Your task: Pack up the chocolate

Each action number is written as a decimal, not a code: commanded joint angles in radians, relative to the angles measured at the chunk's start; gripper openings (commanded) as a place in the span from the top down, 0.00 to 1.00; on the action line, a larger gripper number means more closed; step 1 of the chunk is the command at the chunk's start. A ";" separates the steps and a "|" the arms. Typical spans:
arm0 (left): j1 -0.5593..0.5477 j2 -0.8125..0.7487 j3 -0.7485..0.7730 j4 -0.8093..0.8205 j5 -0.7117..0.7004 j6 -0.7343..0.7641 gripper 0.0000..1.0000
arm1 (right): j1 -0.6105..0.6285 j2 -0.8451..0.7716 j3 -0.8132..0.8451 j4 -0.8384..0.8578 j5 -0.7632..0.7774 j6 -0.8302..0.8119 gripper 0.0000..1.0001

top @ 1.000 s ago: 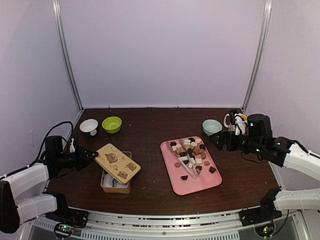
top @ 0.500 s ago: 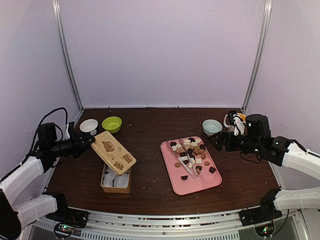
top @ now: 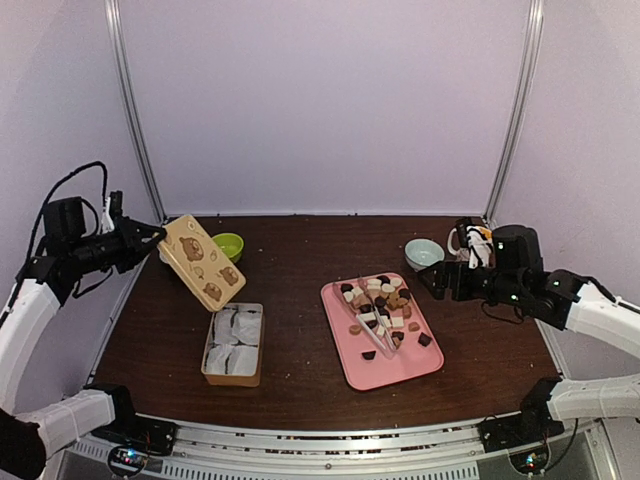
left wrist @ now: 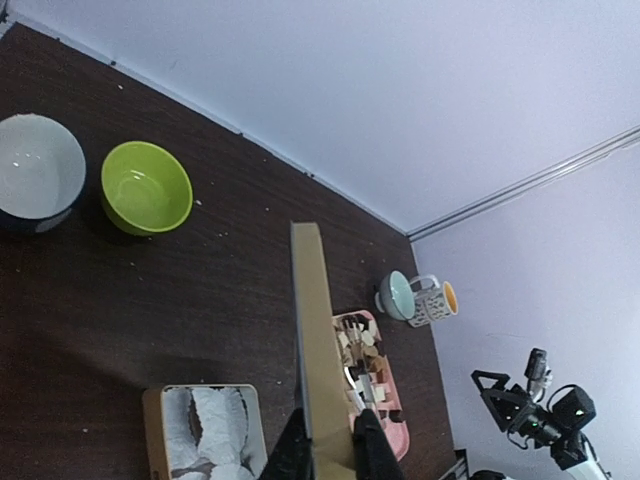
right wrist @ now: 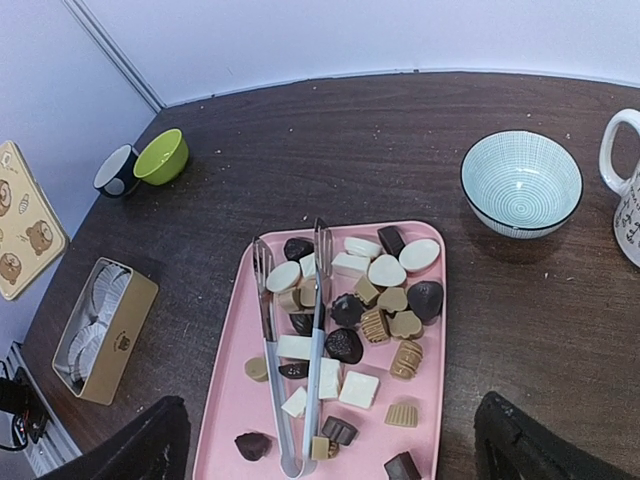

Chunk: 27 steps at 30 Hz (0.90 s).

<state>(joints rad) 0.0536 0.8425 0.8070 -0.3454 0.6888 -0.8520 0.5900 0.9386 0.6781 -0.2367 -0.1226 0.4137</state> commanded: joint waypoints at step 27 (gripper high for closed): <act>-0.427 0.304 0.379 -0.696 -1.354 0.411 1.00 | 0.010 -0.041 0.036 -0.016 0.012 -0.019 0.00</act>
<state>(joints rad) -0.2703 1.0718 1.1542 -0.9848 -0.3592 -0.4084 0.5919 0.9115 0.6991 -0.2588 -0.1223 0.3927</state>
